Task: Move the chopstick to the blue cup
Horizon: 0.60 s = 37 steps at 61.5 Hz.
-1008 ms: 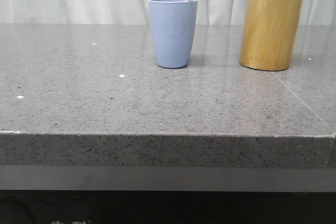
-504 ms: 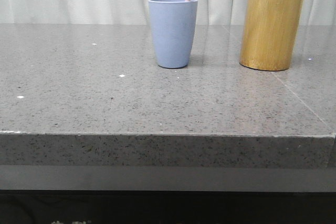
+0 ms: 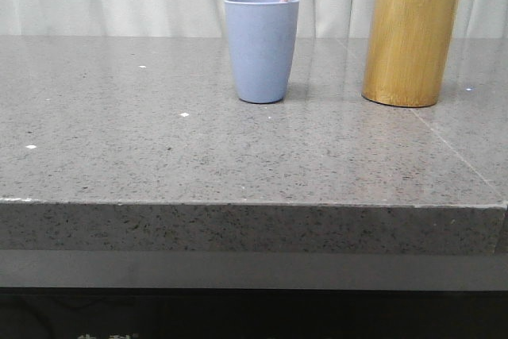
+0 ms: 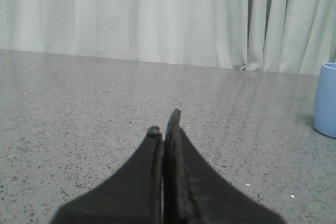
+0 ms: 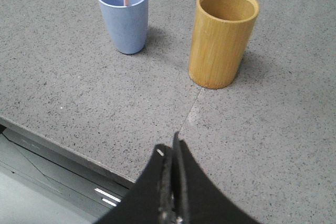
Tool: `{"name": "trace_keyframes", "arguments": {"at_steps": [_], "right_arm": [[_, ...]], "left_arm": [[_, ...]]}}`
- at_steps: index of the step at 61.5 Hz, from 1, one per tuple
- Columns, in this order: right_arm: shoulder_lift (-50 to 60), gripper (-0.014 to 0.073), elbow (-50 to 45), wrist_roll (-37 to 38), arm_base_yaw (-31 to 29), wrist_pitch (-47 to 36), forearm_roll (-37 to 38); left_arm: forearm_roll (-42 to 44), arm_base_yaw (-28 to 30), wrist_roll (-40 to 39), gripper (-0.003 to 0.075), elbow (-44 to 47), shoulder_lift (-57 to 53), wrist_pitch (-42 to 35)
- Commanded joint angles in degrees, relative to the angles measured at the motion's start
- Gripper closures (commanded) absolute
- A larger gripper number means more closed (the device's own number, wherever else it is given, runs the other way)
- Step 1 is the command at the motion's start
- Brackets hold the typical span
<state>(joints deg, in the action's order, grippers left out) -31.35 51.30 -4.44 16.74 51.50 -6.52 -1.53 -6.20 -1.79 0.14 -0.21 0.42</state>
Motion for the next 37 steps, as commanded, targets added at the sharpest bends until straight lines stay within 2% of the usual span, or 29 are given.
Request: {"name": "trace_keyframes", "arguments": {"at_steps": [1,26,33,37], "right_arm": [[-0.27,0.0659,1.42,-0.08,-0.22,-4.14,0.47],[-0.27,0.0659,1.42,-0.16,-0.22,-4.21,0.52],[1.95,0.0659,-0.76,-0.22,-1.72,-6.99,2.57],[4.75,0.0659,-5.01,-0.27,-4.19,-12.35,2.57]], "left_arm": [[0.01,0.18,-0.63,0.0739,0.82,-1.38,-4.12],[0.01,0.18,-0.63,0.0739,0.82,-1.38,-4.12],[0.01,0.18,-0.63,0.0739,0.82,-1.38,-4.08],[0.01,0.18,-0.63,0.0739,0.82,-1.38,-4.08]]}}
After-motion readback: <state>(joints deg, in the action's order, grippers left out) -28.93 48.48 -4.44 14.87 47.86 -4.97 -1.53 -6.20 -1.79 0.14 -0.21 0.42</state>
